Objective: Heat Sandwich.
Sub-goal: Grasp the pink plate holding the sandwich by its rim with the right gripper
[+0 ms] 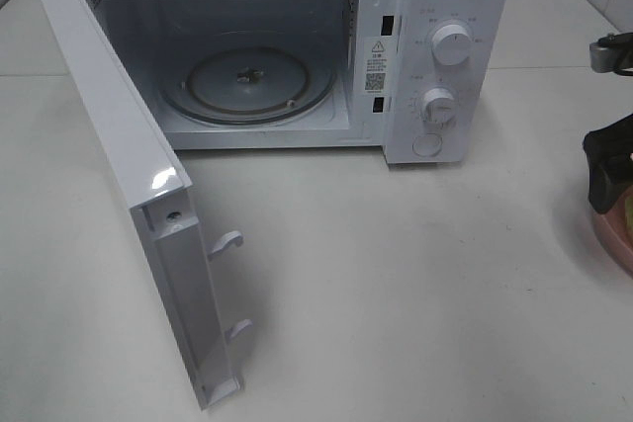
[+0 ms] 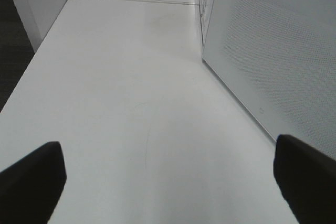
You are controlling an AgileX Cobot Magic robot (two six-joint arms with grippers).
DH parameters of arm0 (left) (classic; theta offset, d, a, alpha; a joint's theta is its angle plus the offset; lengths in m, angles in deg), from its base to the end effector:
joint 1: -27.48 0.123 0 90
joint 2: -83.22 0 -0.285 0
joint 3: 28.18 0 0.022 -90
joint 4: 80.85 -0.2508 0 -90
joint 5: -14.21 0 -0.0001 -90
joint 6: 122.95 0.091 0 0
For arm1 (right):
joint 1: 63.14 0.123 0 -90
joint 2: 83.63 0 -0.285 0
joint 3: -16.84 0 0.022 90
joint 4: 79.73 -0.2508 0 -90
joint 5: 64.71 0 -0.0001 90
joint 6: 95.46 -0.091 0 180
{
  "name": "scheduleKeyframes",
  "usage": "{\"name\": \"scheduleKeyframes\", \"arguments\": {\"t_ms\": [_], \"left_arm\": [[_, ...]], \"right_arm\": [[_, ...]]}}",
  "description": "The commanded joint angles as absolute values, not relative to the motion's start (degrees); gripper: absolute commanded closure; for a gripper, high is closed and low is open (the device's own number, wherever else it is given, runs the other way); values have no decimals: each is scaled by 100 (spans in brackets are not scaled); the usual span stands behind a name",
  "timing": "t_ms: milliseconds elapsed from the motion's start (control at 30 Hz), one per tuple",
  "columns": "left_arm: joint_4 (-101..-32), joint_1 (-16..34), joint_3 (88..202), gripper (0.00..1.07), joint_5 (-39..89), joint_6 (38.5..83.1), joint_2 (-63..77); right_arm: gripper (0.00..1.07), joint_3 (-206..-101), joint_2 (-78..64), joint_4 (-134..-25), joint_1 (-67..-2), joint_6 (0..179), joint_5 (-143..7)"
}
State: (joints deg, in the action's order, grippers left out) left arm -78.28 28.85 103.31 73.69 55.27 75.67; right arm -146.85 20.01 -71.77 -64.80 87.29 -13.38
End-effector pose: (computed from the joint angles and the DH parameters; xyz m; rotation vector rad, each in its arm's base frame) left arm -0.0046 -0.0036 0.2795 -0.0538 2.0155 -0.0580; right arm 0.3091 -0.0188 0.2044 -0.1459 2.9853 -0.1808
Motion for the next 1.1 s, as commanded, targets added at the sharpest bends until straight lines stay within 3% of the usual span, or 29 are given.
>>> {"name": "scheduleKeyframes", "arguments": {"t_ms": [33, 1100], "left_arm": [[-7833, 2902, 10308, 5, 7346, 5521, 7727], [-7833, 2902, 10308, 5, 7346, 5521, 7727]], "right_arm": [[11, -14702, 2276, -7303, -6515, 8672, -1447], [23, -14702, 3628, -7269, -6515, 8397, -2083]]}}
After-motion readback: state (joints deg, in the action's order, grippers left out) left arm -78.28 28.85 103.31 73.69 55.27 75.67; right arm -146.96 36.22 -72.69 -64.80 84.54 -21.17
